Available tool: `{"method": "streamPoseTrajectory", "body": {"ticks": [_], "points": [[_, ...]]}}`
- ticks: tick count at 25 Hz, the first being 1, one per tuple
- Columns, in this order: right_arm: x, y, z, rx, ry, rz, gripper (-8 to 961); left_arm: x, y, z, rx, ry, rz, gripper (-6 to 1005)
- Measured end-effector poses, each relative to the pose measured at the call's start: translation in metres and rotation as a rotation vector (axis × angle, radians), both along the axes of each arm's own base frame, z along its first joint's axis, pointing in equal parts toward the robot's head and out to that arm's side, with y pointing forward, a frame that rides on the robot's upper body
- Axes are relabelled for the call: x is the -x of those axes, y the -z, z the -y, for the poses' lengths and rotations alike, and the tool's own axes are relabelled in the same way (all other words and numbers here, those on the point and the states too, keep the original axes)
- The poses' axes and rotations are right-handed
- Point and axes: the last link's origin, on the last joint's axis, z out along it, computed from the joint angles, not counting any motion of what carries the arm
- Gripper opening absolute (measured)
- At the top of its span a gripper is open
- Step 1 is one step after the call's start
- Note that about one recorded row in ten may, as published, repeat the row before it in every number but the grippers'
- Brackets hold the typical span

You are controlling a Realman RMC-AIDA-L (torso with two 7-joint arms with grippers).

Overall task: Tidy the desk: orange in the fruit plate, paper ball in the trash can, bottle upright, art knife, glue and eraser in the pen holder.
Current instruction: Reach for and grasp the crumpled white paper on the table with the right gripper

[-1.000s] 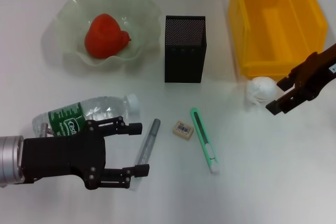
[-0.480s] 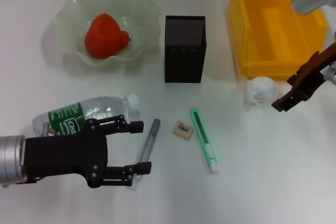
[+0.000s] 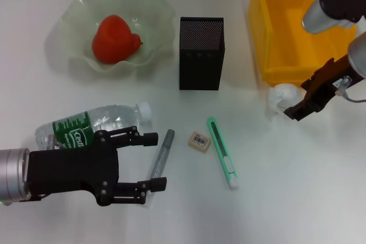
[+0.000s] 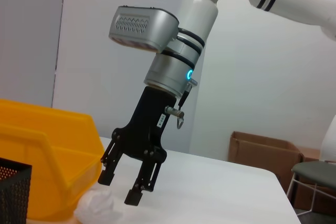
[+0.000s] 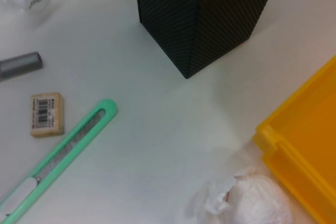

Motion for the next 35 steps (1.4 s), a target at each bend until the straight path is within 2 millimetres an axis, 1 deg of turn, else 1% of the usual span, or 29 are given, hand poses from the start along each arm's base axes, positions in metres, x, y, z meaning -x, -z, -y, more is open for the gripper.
{"method": "streamPoseTrajectory", "body": {"ticks": [3, 11, 17, 20, 24, 35], "points": [[-0.001, 0.005, 0.001, -0.001, -0.016, -0.003, 761, 0.0, 0.0, 0.0, 0.0, 0.0, 0.0, 818], [-0.003, 0.011, 0.002, -0.016, -0.037, -0.004, 760, 0.001, -0.001, 0.001, 0.0, 0.0, 0.0, 817], [0.005, 0.015, 0.009, 0.034, -0.038, -0.043, 759, 0.001, -0.001, 0.002, 0.0, 0.0, 0.001, 816], [0.012, 0.012, 0.016, 0.066, -0.044, -0.069, 759, 0.001, -0.001, 0.002, 0.0, 0.001, 0.001, 816], [0.017, 0.004, 0.019, 0.045, -0.062, -0.085, 758, 0.001, -0.002, 0.002, -0.002, 0.005, 0.001, 815], [0.012, 0.006, 0.014, -0.004, -0.06, -0.091, 757, 0.001, -0.002, 0.002, -0.003, 0.007, 0.0, 815]]}}
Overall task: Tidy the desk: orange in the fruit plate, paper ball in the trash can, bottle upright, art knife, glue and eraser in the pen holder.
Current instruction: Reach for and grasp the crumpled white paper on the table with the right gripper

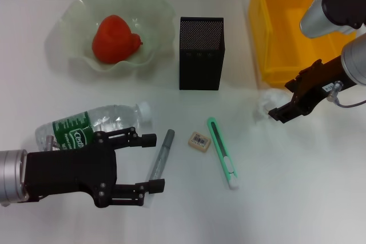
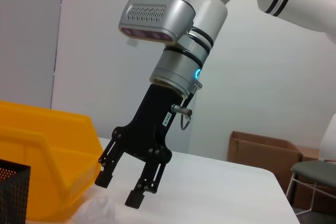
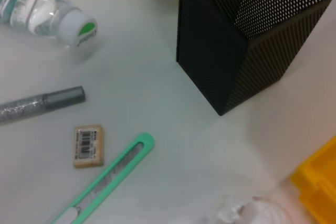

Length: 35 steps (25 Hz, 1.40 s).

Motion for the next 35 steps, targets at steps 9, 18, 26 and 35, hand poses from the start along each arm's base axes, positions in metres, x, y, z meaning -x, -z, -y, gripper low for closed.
{"method": "streamPoseTrajectory", "body": {"ticks": [9, 18, 26, 35], "points": [[-0.011, 0.005, -0.005, -0.028, 0.009, 0.015, 755, 0.0, -0.001, 0.0, 0.003, 0.003, 0.003, 814], [-0.014, 0.019, -0.008, -0.029, -0.018, 0.03, 754, -0.001, -0.001, -0.001, 0.004, 0.008, 0.003, 814], [-0.015, 0.024, -0.009, -0.023, -0.022, 0.031, 752, -0.002, -0.001, -0.002, 0.003, 0.01, 0.002, 813], [-0.015, 0.026, -0.009, -0.024, -0.025, 0.032, 616, -0.002, -0.001, -0.002, 0.002, 0.011, 0.002, 813]]}}
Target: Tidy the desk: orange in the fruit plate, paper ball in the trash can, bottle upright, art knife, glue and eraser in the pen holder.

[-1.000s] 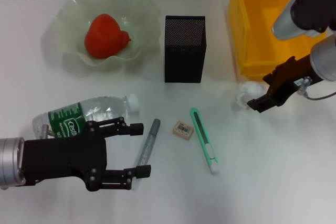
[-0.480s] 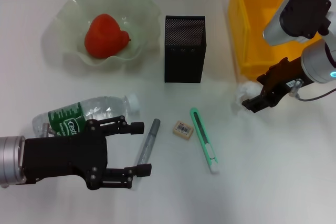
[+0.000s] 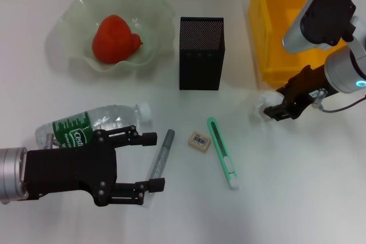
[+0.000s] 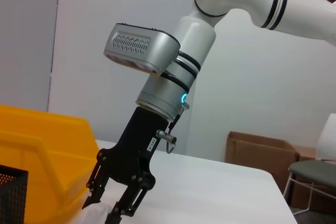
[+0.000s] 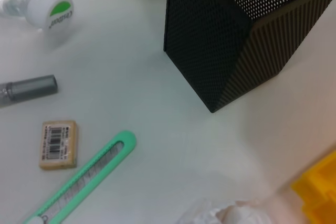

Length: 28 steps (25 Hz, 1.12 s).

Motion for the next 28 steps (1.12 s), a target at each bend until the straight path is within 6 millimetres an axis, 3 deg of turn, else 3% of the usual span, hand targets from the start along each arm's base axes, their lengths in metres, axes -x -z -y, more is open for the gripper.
{"method": "streamPoseTrajectory", "body": {"ticks": [2, 5, 12, 16, 23, 28], "points": [[0.002, -0.002, 0.003, 0.01, 0.01, -0.033, 491, 0.0, 0.0, 0.0, 0.0, 0.0, -0.001, 813], [0.004, -0.003, 0.005, 0.019, 0.012, -0.054, 482, 0.0, 0.0, 0.0, -0.001, -0.001, -0.001, 813], [0.003, -0.032, 0.019, 0.053, 0.015, -0.289, 466, 0.0, 0.0, -0.001, -0.002, -0.003, 0.001, 812], [-0.017, -0.047, 0.035, 0.05, -0.031, -0.505, 472, 0.0, -0.001, -0.002, -0.009, -0.007, 0.006, 812], [-0.053, -0.036, 0.053, -0.004, -0.149, -0.751, 482, -0.002, -0.002, -0.004, -0.017, -0.011, 0.013, 812], [-0.067, -0.026, 0.066, -0.079, -0.242, -0.878, 489, -0.002, -0.002, -0.004, -0.018, -0.011, 0.015, 812]]}}
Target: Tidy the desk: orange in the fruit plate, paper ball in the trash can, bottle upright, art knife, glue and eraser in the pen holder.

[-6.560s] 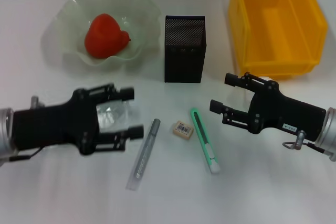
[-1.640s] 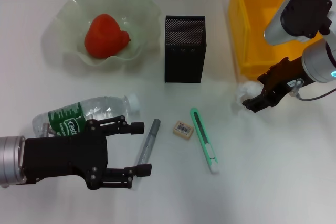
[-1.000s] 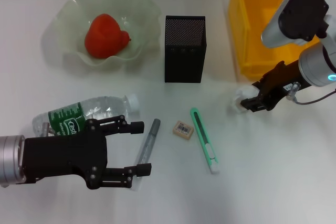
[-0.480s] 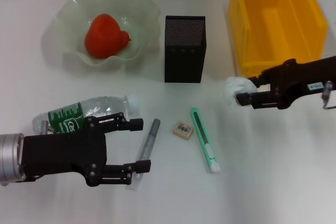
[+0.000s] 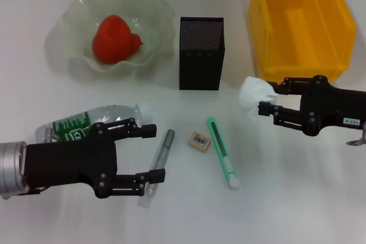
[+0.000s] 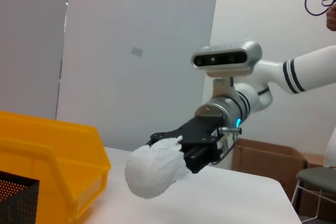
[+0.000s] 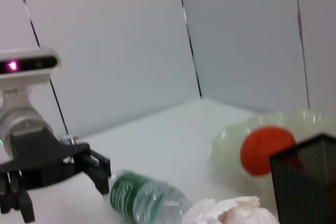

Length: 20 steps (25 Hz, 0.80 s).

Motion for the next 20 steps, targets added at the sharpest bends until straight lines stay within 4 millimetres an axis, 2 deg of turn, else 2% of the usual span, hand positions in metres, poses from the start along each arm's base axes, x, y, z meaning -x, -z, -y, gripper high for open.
{"method": "streamPoseTrajectory", "body": {"ticks": [6, 10, 16, 20], "points": [[-0.005, -0.005, 0.003, -0.07, -0.006, -0.051, 498, 0.0, 0.0, 0.0, 0.002, 0.0, 0.001, 811], [-0.011, -0.013, -0.001, -0.176, 0.036, -0.098, 504, 0.0, 0.0, 0.0, 0.002, 0.0, 0.0, 811], [-0.027, -0.023, -0.021, -0.382, 0.172, -0.122, 513, 0.0, -0.001, 0.0, 0.003, 0.002, 0.0, 811], [-0.032, -0.025, -0.033, -0.438, 0.235, -0.11, 518, 0.0, -0.001, 0.0, 0.004, 0.002, 0.002, 811]]}}
